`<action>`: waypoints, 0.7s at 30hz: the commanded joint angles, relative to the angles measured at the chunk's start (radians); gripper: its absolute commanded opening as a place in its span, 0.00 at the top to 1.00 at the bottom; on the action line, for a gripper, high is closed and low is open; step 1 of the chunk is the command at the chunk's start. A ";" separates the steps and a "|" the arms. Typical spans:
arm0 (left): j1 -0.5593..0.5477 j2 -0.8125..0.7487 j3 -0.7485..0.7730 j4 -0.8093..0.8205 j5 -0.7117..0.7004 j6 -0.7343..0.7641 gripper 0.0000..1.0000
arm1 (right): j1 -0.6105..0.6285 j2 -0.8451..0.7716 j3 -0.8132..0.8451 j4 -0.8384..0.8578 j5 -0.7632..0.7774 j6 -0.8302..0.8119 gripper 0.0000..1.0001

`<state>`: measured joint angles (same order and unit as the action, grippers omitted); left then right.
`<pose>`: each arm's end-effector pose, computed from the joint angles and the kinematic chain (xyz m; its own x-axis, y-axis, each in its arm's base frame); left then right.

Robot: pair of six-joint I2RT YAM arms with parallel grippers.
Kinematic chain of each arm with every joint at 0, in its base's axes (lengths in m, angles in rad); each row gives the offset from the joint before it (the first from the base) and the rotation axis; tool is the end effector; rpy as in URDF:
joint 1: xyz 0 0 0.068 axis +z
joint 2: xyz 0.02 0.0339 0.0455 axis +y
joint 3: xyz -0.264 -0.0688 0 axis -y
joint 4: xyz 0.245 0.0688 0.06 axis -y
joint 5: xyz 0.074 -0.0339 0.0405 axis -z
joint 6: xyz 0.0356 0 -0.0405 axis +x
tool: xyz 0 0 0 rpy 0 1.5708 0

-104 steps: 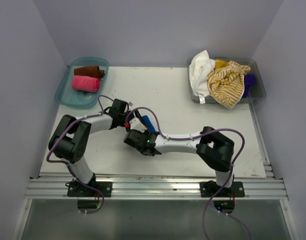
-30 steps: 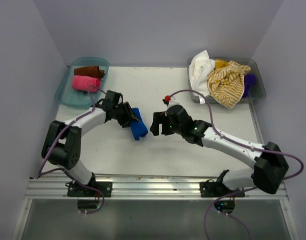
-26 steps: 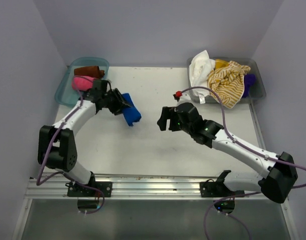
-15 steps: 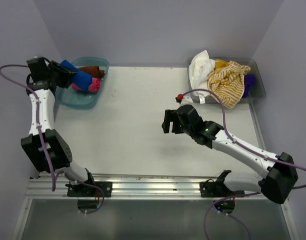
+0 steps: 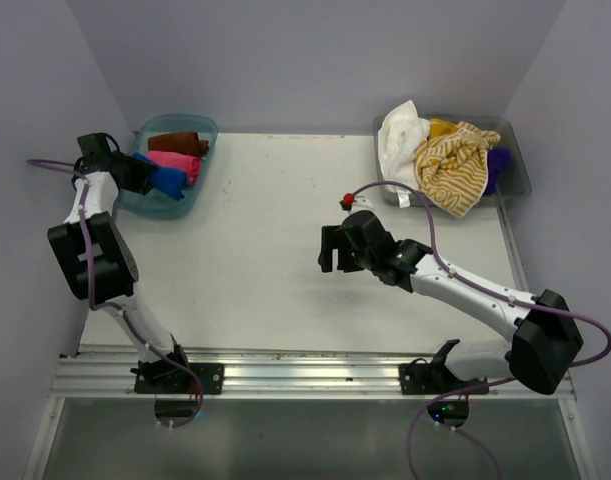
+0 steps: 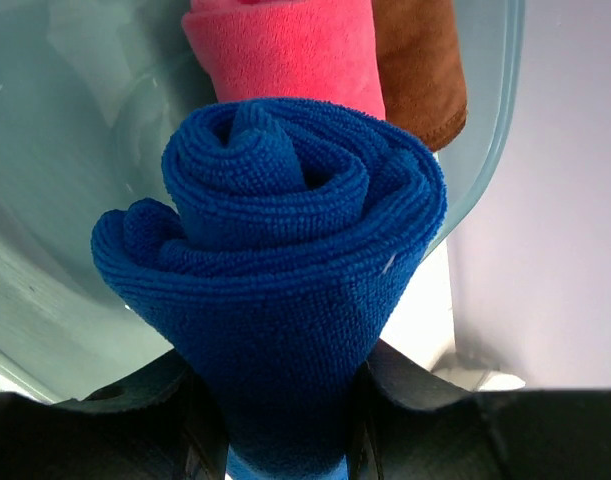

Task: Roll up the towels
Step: Place the rolled towel into the container

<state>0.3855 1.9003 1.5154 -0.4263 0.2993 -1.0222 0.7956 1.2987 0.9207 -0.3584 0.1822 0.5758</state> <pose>0.4018 0.1517 0.2486 -0.2043 -0.9628 -0.1767 -0.6626 0.2689 -0.6991 0.2003 0.1952 0.2599 -0.7256 0.0246 -0.6877 -0.2545 0.9189 0.3013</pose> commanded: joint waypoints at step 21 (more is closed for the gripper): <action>0.009 0.167 0.120 -0.075 -0.088 0.024 0.49 | -0.001 -0.010 0.012 0.013 -0.015 -0.017 0.19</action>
<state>0.3859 2.0621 1.5661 -0.4740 0.2241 -1.0241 0.7956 1.3045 0.9207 -0.3576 0.1642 0.5713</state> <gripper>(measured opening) 0.486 0.808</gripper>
